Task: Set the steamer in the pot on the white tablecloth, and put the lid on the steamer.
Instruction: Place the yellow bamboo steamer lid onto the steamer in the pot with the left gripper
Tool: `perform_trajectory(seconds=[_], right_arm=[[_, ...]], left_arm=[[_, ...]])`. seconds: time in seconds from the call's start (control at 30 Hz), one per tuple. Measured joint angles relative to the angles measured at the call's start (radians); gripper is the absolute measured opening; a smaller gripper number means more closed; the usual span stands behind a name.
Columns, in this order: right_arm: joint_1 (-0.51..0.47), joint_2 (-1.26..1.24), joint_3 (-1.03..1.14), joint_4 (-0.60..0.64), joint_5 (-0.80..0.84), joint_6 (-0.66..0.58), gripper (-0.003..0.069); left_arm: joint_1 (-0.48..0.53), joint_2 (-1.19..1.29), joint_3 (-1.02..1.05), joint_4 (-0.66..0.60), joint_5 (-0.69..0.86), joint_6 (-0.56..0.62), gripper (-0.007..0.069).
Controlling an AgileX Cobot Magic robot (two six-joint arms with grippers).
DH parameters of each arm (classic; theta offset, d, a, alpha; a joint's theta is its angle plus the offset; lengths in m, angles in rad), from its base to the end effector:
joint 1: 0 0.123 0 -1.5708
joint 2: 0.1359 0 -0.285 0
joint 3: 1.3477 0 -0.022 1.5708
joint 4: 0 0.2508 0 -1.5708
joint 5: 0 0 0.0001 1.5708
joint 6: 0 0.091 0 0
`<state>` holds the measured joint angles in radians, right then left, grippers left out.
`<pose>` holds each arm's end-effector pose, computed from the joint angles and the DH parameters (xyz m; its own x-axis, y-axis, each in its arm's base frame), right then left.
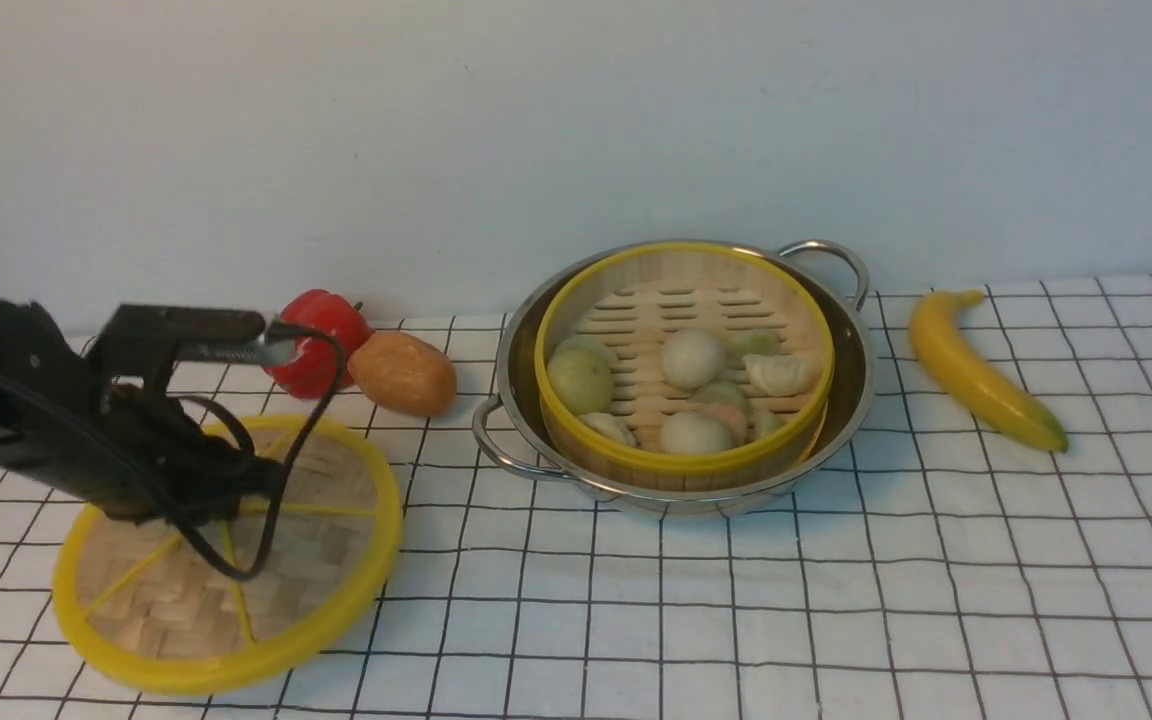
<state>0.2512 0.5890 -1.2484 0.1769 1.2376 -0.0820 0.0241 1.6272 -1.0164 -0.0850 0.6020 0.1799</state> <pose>0.0302 0.0234 0.4564 -0.4433 -0.1378 -0.8857 -0.3981 0.9156 0.0568 0.3219 0.0034 0.2144 -0.8965 0.0879 -0.4343 0.0955 0.9954 0.0042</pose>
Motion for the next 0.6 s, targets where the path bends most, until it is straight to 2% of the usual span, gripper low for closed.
perform_trajectory(seconds=[0.17, 0.37, 0.47, 0.6], right_arm=[[0.000, 0.000, 0.000, 0.000, 0.000, 0.000, -0.0005], [0.000, 0.000, 0.000, 0.000, 0.000, 0.007, -0.0004], [0.000, 0.000, 0.000, 0.000, 0.000, 0.019, -0.0001], [0.000, 0.000, 0.000, 0.000, 0.000, 0.023, 0.0000]], left_arm=[[-0.045, -0.021, -0.188, 0.077, 0.116, -0.071, 0.0120], [-0.250, 0.045, -0.429, 0.085, 0.166, -0.098, 0.0120], [-0.384, 0.156, -0.565, 0.093, 0.172, -0.120, 0.0120], [-0.481, 0.277, -0.695, 0.119, 0.194, -0.146, 0.0120]])
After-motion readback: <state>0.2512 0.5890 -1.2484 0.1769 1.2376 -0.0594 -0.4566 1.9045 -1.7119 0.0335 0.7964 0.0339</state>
